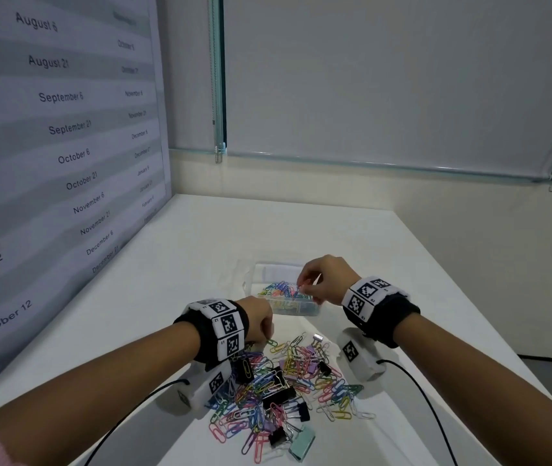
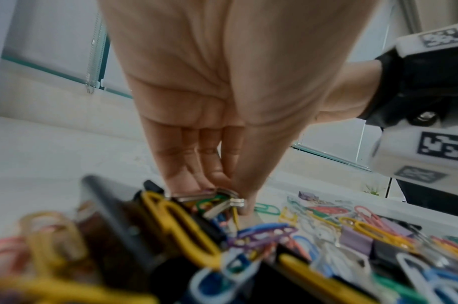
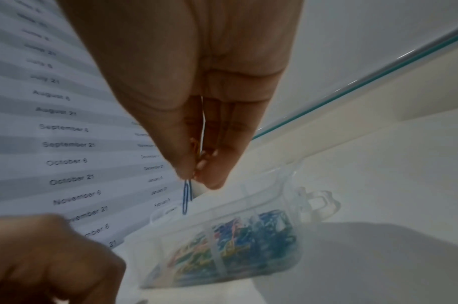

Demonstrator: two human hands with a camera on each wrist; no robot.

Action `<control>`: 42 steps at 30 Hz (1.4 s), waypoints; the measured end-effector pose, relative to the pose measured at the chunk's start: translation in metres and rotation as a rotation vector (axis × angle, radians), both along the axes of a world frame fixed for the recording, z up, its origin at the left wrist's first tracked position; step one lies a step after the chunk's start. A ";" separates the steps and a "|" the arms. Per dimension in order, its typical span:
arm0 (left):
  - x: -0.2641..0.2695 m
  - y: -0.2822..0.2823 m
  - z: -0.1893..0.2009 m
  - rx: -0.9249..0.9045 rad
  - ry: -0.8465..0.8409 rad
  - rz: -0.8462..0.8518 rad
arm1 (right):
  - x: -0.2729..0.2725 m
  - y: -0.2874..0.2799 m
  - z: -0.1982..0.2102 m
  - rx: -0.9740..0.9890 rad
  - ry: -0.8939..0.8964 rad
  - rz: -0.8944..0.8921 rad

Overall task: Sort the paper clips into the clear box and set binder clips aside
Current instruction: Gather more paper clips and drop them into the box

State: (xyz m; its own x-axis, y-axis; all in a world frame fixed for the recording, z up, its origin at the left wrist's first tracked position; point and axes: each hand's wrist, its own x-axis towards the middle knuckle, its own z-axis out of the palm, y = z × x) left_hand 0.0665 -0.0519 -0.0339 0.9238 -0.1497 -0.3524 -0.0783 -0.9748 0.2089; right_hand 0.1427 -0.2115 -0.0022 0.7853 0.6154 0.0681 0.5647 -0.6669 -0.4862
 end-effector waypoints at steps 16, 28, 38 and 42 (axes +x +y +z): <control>0.010 0.004 0.009 -0.142 -0.245 0.022 | -0.031 -0.009 -0.023 -0.427 0.065 0.242; 0.029 0.006 0.025 -0.276 -0.395 0.199 | -0.042 -0.004 -0.032 -0.327 0.172 0.247; -0.004 0.004 0.013 -0.013 -0.026 -0.001 | -0.024 -0.013 -0.026 -0.162 0.197 0.135; -0.011 0.005 0.008 0.038 0.000 -0.003 | -0.015 -0.015 -0.019 -0.090 0.197 0.077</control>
